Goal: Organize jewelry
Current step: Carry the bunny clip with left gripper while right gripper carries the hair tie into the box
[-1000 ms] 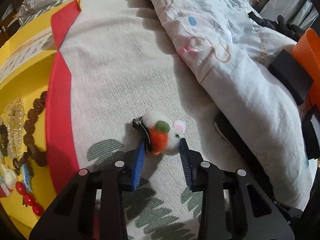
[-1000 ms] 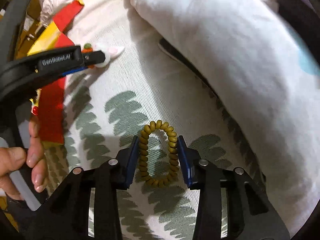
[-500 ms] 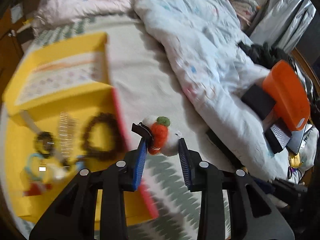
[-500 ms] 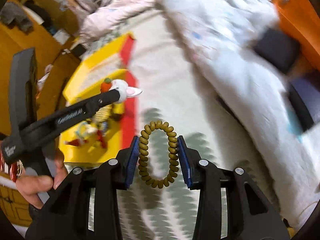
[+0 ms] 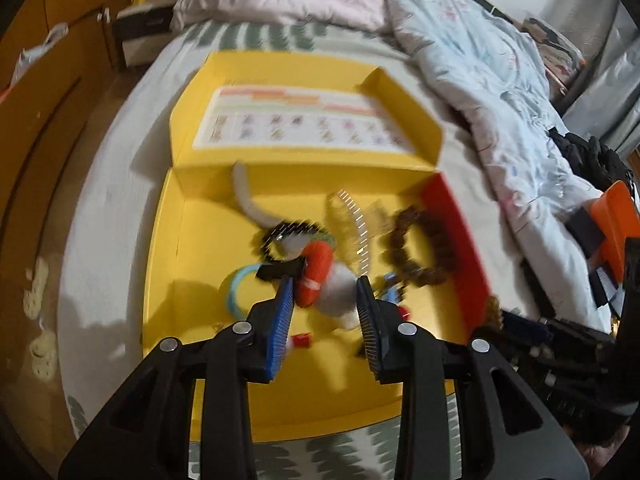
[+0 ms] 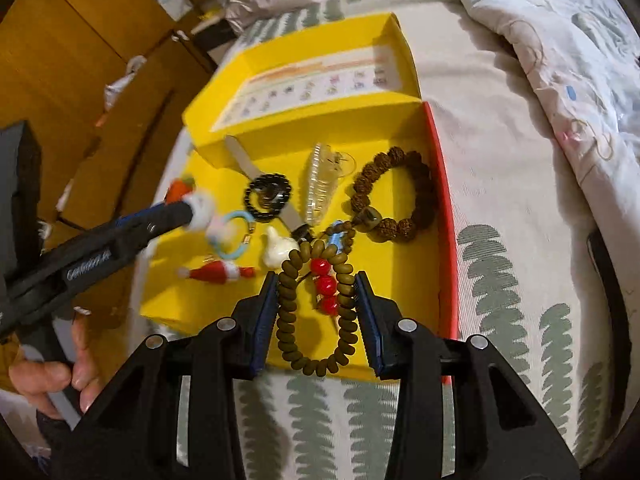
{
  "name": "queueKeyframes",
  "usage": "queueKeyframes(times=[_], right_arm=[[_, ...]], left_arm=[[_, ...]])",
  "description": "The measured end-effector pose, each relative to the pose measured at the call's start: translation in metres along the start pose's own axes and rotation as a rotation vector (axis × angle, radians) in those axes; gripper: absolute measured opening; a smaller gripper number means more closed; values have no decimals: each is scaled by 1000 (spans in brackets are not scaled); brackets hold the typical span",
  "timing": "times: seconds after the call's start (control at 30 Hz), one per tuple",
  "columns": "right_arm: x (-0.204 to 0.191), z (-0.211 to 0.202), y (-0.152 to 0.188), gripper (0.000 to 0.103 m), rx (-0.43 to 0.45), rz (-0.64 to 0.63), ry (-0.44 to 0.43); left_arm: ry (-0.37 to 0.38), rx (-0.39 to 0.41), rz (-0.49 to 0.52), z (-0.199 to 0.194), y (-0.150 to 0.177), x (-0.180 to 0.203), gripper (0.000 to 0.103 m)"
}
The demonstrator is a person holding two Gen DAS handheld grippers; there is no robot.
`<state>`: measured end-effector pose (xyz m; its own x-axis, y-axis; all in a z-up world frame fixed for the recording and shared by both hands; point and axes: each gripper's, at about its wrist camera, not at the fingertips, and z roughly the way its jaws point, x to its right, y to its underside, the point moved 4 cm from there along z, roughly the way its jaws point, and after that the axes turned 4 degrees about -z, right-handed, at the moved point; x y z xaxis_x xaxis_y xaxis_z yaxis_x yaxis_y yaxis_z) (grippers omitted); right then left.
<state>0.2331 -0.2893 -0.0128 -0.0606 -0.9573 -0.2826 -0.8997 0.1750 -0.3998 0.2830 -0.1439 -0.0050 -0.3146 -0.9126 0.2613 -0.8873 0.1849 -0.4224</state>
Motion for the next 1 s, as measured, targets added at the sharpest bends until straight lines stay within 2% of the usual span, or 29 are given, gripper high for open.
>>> queueKeyframes(times=[0.03,0.1,0.2,0.33,0.47,0.83,0.9,1.0], right_arm=[[0,4,0,39,-8,-2,13],[3,17,-1,39,-17,4,30],[11,36,-4,39,-44,14,88],[13,54,-6,39,-74,16,103],[10,63,-7,40,-91,0,116],[4,62,-5,59,-77,-23,161],[5,55,-7,73,-58,-26,168],[7,45,-8,78,-28,-15,164]], left_arm=[[-8,-28,16,10,4,-3,31],[-13,-49,36,16,9,-5,22],[-8,-45,47,20,9,-3,22],[8,-55,35,30,6,-12,22],[-8,-66,19,36,3,-22,22],[-16,-45,-12,23,4,-36,27],[-15,-36,-19,18,5,-37,35],[-21,-9,-24,7,6,-38,43]])
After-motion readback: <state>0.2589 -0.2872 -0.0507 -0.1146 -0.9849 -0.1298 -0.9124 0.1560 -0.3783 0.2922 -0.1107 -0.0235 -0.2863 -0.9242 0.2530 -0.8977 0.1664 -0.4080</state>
